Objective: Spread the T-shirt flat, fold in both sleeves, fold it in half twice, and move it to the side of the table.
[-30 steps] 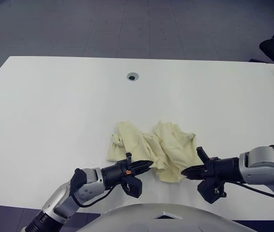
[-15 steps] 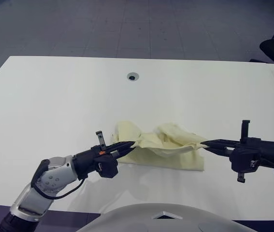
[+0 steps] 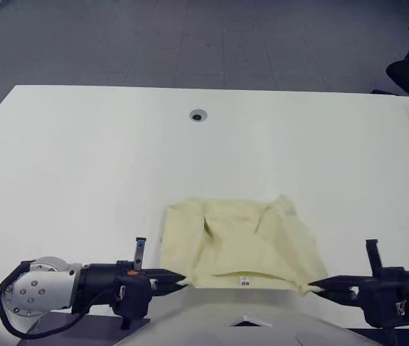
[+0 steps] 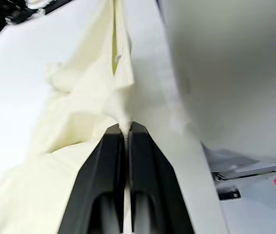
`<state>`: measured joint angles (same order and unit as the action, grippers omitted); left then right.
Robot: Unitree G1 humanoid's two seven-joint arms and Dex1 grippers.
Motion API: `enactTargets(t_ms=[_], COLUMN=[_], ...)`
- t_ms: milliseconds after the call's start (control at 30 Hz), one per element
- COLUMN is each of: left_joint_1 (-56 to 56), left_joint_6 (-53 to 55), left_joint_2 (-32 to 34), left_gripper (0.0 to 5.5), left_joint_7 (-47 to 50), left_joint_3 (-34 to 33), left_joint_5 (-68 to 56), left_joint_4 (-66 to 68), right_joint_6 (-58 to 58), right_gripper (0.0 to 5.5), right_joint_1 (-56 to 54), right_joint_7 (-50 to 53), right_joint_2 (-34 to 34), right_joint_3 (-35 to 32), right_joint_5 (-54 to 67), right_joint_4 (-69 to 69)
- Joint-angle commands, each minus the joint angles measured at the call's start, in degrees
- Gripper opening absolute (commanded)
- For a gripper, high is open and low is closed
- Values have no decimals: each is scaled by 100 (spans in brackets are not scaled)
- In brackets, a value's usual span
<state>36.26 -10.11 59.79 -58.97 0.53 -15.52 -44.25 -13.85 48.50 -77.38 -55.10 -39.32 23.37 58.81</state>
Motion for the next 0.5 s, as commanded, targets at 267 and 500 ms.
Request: enactTargets(t_ms=[267, 500], left_joint_1=[-843, -2332], left_joint_6=[477, 674], left_joint_2=[-567, -1456], left_gripper=[0, 0], left_joint_7=[441, 1017], left_joint_3=[1573, 2129], left_joint_5=[2518, 3388], left_joint_4=[1007, 2640], right_joint_6=[-756, -1418], right_gripper=[1, 1], right_joint_1=[-1659, -4200], right_joint_7=[758, 694], right_joint_2=[-740, 21], right_joint_3=[3497, 5980], right_joint_5=[-1653, -2624], right_joint_4=[-976, -3132])
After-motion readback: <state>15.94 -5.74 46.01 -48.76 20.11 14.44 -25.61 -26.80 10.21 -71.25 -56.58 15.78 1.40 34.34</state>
